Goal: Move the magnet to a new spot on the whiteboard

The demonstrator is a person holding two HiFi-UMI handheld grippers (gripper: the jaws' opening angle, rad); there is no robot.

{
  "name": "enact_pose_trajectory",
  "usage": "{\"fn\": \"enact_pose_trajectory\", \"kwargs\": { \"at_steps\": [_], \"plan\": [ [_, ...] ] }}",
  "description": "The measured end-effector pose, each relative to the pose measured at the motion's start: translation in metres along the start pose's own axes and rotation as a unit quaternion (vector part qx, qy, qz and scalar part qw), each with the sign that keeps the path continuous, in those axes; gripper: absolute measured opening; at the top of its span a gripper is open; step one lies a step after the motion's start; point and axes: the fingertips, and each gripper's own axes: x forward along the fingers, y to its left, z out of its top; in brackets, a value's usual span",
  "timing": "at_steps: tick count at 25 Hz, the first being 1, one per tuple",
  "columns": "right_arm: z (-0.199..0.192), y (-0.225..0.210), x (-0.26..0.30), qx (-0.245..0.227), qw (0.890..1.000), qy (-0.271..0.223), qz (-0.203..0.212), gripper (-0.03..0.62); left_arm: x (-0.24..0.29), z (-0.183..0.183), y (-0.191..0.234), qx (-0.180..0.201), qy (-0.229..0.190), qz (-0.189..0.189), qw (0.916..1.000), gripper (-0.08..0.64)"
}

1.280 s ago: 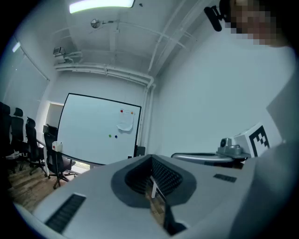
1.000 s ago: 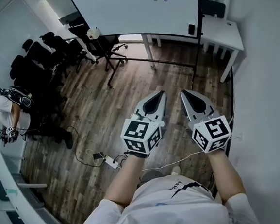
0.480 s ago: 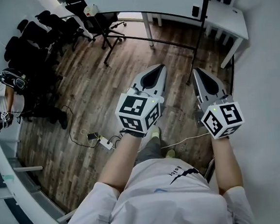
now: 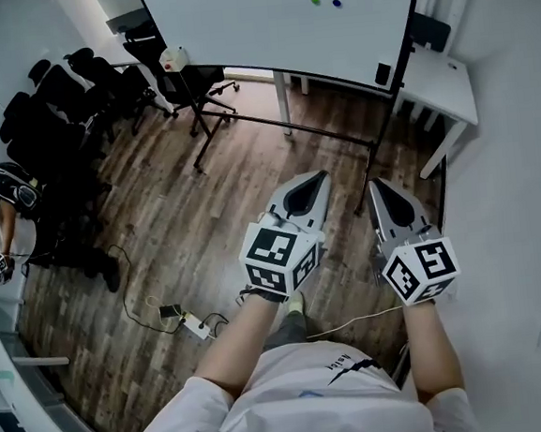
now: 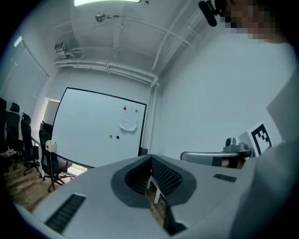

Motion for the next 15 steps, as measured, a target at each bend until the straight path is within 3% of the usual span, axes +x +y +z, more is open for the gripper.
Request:
{"fn": "enact_pose_trajectory", "kwargs": {
  "at_steps": [9, 15],
  "plan": [
    [0.009, -0.018, 0.119, -0.014, 1.0, -0.006, -0.018, 0.012, 0.072, 0.02, 0.091, 0.004, -0.001, -0.037, 0.9993, 0.009],
    [0.015, -0.029, 0.169, -0.025, 0.999, -0.01, -0.029, 0.012, 0.105, 0.031, 0.133, -0.001, -0.003, -0.046, 0.9989, 0.009]
  ]
}}
